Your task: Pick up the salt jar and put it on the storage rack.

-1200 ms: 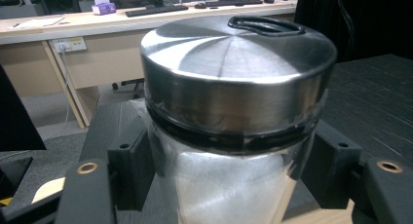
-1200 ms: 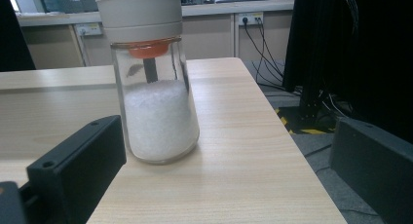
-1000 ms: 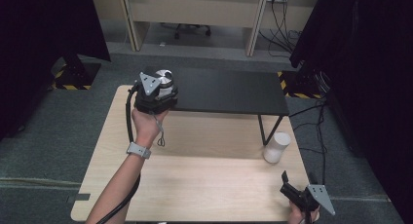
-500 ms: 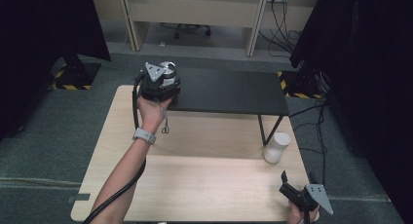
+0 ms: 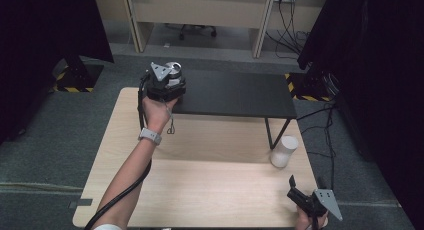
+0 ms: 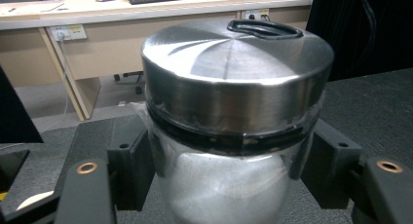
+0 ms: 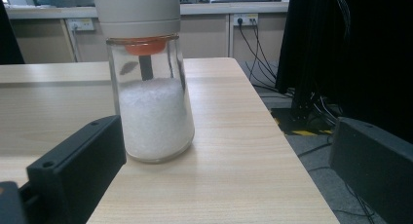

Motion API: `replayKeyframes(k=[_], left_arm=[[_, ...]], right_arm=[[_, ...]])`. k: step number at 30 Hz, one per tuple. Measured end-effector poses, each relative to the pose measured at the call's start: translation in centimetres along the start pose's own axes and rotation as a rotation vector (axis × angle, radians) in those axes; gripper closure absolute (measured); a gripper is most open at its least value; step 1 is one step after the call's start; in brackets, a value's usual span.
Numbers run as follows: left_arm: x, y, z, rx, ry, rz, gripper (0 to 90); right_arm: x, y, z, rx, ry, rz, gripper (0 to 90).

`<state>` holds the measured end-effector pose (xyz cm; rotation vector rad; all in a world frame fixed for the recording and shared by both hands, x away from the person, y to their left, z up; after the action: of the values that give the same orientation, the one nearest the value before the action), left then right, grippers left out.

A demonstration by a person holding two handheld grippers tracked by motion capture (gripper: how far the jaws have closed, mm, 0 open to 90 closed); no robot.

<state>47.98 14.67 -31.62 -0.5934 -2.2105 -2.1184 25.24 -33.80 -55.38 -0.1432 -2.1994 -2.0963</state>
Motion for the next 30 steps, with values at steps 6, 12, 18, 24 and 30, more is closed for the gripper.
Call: replayKeyframes(k=[6, 12, 18, 24, 30], left_arm=[[0.0, 0.1, 0.0, -0.001, 0.001, 0.009, 30.5], [0.0, 0.0, 0.0, 0.004, 0.004, 0.003, 30.4], [0.0, 0.2, 0.4, 0.061, -0.024, 0.021, 21.6], [0.9, 0.0, 0.5, 0.079, -0.023, 0.044, 5.3], [2.5, -0.6, 1.0, 0.106, -0.029, 0.041, 0.3]], right_arm=[[0.0, 0.0, -0.1, -0.007, 0.000, -0.001, 0.2], [0.0, 0.0, -0.1, -0.009, 0.003, 0.001, 0.2], [0.1, 0.0, -0.2, -0.018, 0.003, -0.004, 0.3], [0.1, 0.0, -0.2, -0.022, 0.005, -0.004, 0.3], [0.1, 0.0, -0.2, -0.024, 0.012, 0.001, 0.2]])
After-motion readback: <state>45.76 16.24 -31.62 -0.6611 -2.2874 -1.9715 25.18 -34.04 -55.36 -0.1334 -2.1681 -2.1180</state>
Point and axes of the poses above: each handheld gripper's, and its own axes: x roughly backward along the jaws, y roughly out of its top, z roughly to its left, the point moved 10 cm from there along -x, roughly forward along the jaws, and after that the axes turned 5 degrees about x, right-handed, at the moved point
